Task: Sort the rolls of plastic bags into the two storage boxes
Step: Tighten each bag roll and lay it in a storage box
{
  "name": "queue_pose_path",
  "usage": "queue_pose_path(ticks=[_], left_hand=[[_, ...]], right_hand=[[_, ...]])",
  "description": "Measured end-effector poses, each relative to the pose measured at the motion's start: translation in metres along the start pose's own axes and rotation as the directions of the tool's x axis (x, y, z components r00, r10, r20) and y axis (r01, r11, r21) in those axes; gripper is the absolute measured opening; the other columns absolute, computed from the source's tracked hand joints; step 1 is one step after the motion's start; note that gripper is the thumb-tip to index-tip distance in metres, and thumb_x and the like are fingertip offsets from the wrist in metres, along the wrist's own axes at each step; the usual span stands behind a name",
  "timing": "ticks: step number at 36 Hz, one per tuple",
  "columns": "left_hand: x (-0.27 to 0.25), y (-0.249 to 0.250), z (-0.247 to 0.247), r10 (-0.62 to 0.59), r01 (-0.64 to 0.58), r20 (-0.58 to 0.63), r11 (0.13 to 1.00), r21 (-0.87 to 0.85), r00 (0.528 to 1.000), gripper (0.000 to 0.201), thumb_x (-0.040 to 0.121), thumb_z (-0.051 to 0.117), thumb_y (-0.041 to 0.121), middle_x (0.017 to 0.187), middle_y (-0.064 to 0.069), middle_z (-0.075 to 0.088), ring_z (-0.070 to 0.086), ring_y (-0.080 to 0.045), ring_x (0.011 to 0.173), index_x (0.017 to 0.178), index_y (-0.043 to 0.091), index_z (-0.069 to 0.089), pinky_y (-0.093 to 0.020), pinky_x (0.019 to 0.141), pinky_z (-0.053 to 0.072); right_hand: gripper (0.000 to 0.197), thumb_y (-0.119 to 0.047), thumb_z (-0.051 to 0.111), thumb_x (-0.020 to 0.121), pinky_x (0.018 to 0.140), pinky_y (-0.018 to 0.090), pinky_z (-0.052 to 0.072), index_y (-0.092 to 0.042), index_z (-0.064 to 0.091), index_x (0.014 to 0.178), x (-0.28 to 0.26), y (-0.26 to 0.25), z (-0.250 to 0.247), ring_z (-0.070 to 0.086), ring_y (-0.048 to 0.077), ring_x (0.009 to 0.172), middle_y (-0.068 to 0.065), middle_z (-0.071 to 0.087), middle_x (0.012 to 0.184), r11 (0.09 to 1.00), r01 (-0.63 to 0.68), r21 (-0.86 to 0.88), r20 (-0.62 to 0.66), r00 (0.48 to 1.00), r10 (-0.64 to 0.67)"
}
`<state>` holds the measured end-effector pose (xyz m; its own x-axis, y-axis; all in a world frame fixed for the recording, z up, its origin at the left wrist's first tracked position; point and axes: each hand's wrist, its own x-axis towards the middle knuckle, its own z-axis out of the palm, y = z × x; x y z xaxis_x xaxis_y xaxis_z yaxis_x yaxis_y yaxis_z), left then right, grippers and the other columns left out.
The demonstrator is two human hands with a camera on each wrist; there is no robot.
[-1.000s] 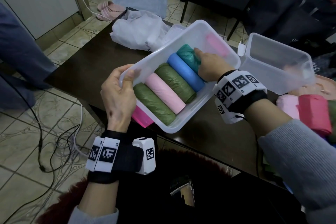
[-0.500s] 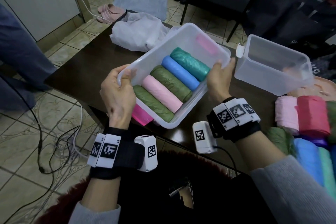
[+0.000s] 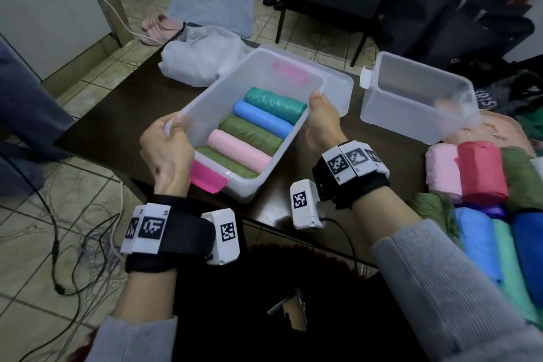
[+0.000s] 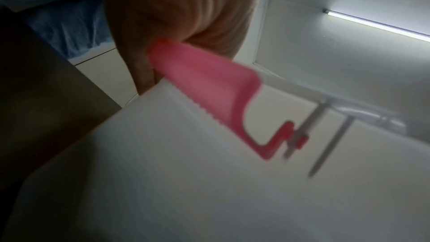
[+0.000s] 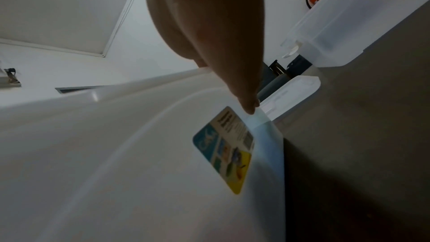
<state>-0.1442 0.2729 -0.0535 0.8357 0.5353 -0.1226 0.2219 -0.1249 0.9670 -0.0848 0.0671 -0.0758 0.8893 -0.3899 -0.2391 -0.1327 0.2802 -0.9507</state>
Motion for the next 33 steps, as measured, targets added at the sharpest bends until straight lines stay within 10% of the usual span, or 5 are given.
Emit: queue_pose_path(ticks=[5, 15, 20, 26, 33], left_hand=[[-0.003, 0.001, 0.000, 0.011, -0.011, 0.017, 1.000, 0.019, 1.000, 0.020, 0.092, 0.053, 0.022, 0.104, 0.003, 0.065, 0.060, -0.011, 0.096, 0.105, 0.019, 0.068, -0.028, 0.092, 0.050], [-0.025, 0.018, -0.002, 0.239, -0.224, -0.058, 0.954, 0.198, 0.969, 0.049, 0.097, 0.048, 0.027, 0.145, -0.005, 0.040, 0.036, -0.016, 0.134, 0.141, 0.009, 0.036, -0.017, 0.104, 0.024], [-0.065, 0.046, 0.013, 0.553, -0.546, -0.050, 0.830, 0.112, 0.832, 0.040, 0.090, 0.048, 0.014, 0.130, -0.002, 0.053, 0.049, -0.010, 0.120, 0.129, 0.010, 0.048, -0.017, 0.100, 0.037], [-0.136, 0.049, 0.058, 0.731, -0.713, 0.241, 0.680, -0.173, 0.639, 0.028, 0.091, 0.046, 0.005, 0.113, 0.006, 0.060, 0.057, -0.004, 0.104, 0.117, 0.007, 0.057, -0.014, 0.093, 0.043], [-0.159, -0.032, 0.113, 0.433, -0.702, 0.767, 0.712, 0.031, 0.473, 0.032, 0.091, 0.053, 0.010, 0.134, -0.009, 0.051, 0.044, -0.020, 0.129, 0.123, 0.007, 0.056, -0.023, 0.108, 0.027]], right_hand=[[0.103, -0.073, 0.065, 0.062, 0.112, 0.042, 0.033, -0.014, 0.038, 0.143, 0.024, 0.021, -0.022, 0.044, 0.019, 0.132, 0.002, 0.044, 0.145, 0.998, -0.045, -0.044, 0.056, 0.997, 0.048], [0.035, -0.011, 0.051, 0.094, 0.095, 0.012, 0.033, -0.008, 0.057, 0.129, -0.056, -0.027, -0.102, 0.053, 0.014, 0.121, 0.007, 0.059, 0.130, 0.746, 0.082, -0.661, -0.101, 0.975, -0.196], [0.027, -0.006, 0.050, 0.085, 0.101, 0.041, 0.042, -0.012, 0.066, 0.106, -0.064, -0.028, -0.165, 0.057, 0.030, 0.111, 0.013, 0.065, 0.113, 0.517, -0.052, -0.855, -0.235, 0.926, -0.296], [0.035, -0.010, 0.054, 0.084, 0.088, 0.037, 0.041, 0.005, 0.054, 0.116, -0.079, -0.040, -0.221, 0.052, 0.040, 0.112, 0.027, 0.055, 0.120, 0.423, -0.301, -0.855, -0.417, 0.883, -0.215], [0.029, -0.020, 0.058, 0.087, 0.080, 0.035, 0.046, 0.000, 0.060, 0.108, -0.101, -0.040, -0.244, 0.059, 0.034, 0.097, 0.021, 0.062, 0.113, 0.146, -0.390, -0.909, -0.386, 0.921, 0.058]])
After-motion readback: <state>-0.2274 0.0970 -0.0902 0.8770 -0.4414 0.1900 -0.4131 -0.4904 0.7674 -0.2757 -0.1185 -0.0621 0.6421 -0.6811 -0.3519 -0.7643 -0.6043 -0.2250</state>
